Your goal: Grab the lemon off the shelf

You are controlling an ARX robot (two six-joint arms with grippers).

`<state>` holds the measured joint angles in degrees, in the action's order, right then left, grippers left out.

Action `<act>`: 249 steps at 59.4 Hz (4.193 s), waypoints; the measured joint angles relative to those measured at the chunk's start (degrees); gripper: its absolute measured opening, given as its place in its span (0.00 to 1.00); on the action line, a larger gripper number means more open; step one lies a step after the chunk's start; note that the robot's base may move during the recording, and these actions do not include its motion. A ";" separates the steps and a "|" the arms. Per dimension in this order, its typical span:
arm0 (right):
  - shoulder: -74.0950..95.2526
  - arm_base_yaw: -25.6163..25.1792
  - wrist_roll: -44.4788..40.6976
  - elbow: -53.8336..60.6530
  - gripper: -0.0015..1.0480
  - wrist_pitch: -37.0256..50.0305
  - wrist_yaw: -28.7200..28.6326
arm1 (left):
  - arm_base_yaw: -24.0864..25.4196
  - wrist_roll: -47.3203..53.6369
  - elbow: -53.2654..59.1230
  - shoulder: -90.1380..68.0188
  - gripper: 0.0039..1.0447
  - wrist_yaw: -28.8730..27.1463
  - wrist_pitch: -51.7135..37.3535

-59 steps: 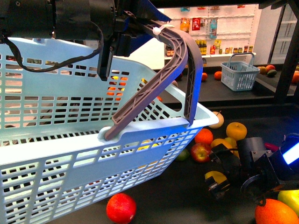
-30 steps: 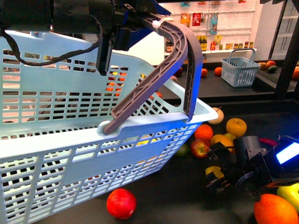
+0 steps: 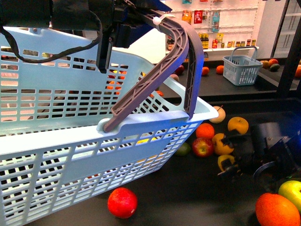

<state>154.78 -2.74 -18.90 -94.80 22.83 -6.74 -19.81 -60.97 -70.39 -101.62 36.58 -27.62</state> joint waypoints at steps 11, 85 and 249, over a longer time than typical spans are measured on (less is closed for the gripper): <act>-18.08 -2.19 5.20 10.45 0.46 2.27 -3.04 | 0.00 -0.04 0.00 0.00 0.08 0.02 0.00; -44.06 18.29 34.16 25.22 0.64 0.39 -8.70 | 0.00 -0.04 0.00 0.00 0.08 0.00 0.00; -154.40 2.86 18.25 93.92 0.88 -22.93 6.73 | -0.02 -0.13 -0.02 -0.02 0.08 -0.11 0.00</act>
<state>0.38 0.12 -0.64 -0.89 -0.10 -0.01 -19.84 -61.10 -70.41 -101.65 36.47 -27.62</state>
